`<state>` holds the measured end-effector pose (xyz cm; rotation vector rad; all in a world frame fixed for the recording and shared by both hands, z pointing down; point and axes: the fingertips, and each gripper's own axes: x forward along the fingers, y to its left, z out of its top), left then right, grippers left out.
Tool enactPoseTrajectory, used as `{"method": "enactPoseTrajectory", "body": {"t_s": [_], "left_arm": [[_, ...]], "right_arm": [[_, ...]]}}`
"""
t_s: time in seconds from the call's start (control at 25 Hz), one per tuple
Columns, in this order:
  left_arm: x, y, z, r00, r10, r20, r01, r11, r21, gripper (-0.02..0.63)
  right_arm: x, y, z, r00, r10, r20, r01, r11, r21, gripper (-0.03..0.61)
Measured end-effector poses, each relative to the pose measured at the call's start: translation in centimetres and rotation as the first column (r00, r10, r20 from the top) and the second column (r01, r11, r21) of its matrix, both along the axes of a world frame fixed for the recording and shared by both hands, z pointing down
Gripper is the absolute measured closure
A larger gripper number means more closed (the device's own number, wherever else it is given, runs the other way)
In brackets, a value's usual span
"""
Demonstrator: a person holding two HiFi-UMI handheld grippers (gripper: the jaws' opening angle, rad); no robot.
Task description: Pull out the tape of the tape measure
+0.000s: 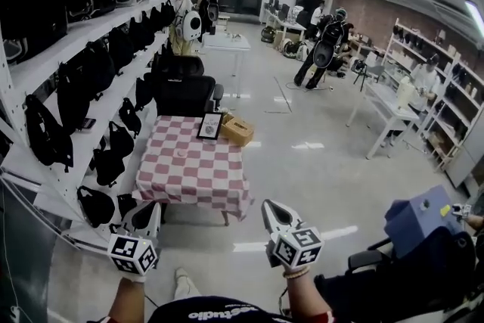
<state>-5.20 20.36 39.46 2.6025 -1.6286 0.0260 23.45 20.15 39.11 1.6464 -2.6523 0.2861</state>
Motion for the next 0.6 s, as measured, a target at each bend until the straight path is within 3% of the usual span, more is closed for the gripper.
{"method": "enactPoseTrajectory", "body": {"t_s": [0.6], "left_arm": [[-4.2,-11.4,0.0,0.999,-0.012,-0.035,0.012,1.000,-0.010,0.607]], "right_arm": [[-5.4,-12.5,-1.2,0.999,-0.042,-0.019,0.042,0.999,-0.015,0.580]]}}
